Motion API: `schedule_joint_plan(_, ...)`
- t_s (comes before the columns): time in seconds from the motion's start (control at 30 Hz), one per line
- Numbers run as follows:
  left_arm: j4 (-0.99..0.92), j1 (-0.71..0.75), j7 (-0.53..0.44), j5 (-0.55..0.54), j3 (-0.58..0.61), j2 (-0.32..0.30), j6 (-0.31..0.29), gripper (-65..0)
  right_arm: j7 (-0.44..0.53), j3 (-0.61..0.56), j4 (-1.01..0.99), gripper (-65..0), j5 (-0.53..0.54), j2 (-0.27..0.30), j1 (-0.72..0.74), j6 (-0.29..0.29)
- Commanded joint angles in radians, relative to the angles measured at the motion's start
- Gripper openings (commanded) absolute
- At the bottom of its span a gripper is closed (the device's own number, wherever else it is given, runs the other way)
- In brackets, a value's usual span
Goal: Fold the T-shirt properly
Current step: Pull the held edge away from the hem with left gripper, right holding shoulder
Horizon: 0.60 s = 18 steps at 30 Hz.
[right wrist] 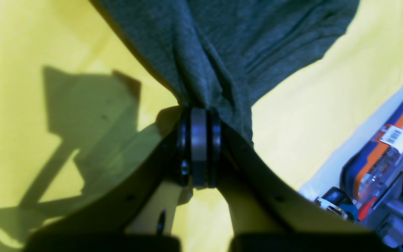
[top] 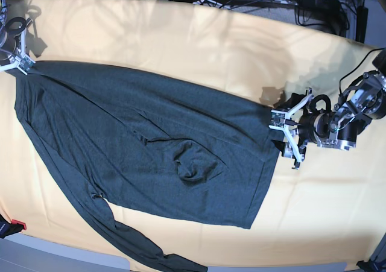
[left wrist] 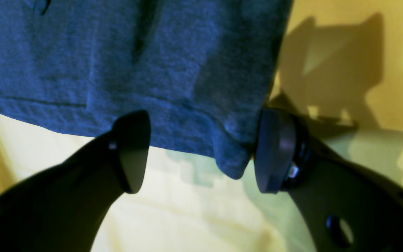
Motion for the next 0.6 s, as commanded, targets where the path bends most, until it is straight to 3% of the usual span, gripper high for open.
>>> schedule_joint_plan(0.0, -0.005, -0.027, -0.017, -0.007, -0.011, -0.01, 0.007, -20.3, 0.0, 0.013, 0.011, -65.0, -0.005, 0.022, 0.003, -0.014)
schedule_joint_plan(0.13, -0.056, -0.027, -0.029, -0.004, -0.011, 0.0, 0.007, -25.5, 0.0, 0.013, 0.011, -65.0, -0.005, 0.022, 0.003, -0.014)
schedule_joint_plan(0.17, -0.063, -0.028, -0.036, -0.004, -0.011, 0.002, 0.007, -31.1, 0.0, 0.013, 0.011, -65.0, -0.005, 0.023, 0.003, -0.014)
schedule_joint_plan(0.27, -0.061, -0.028, -0.039, -0.01, -0.011, 0.01, 0.007, -58.7, 0.001, 0.013, 0.011, -65.0, -0.005, 0.023, 0.003, -0.014)
schedule_joint_plan(0.3, -0.056, -0.029, -0.038, -0.024, -0.011, 0.01, 0.007, -65.0, 0.001, 0.013, 0.011, -65.0, -0.005, 0.023, 0.003, -0.013)
schedule_joint_plan(0.4, -0.027, -0.037, -0.038, -0.05, -0.011, 0.005, 0.007, -65.0, 0.0, 0.013, 0.011, -65.0, -0.005, 0.023, 0.003, -0.01)
schedule_joint_plan(0.57, 0.048, -0.053, -0.038, -0.065, -0.011, -0.039, 0.007, -65.0, 0.0, 0.014, 0.011, -65.0, -0.004, 0.026, 0.003, 0.077)
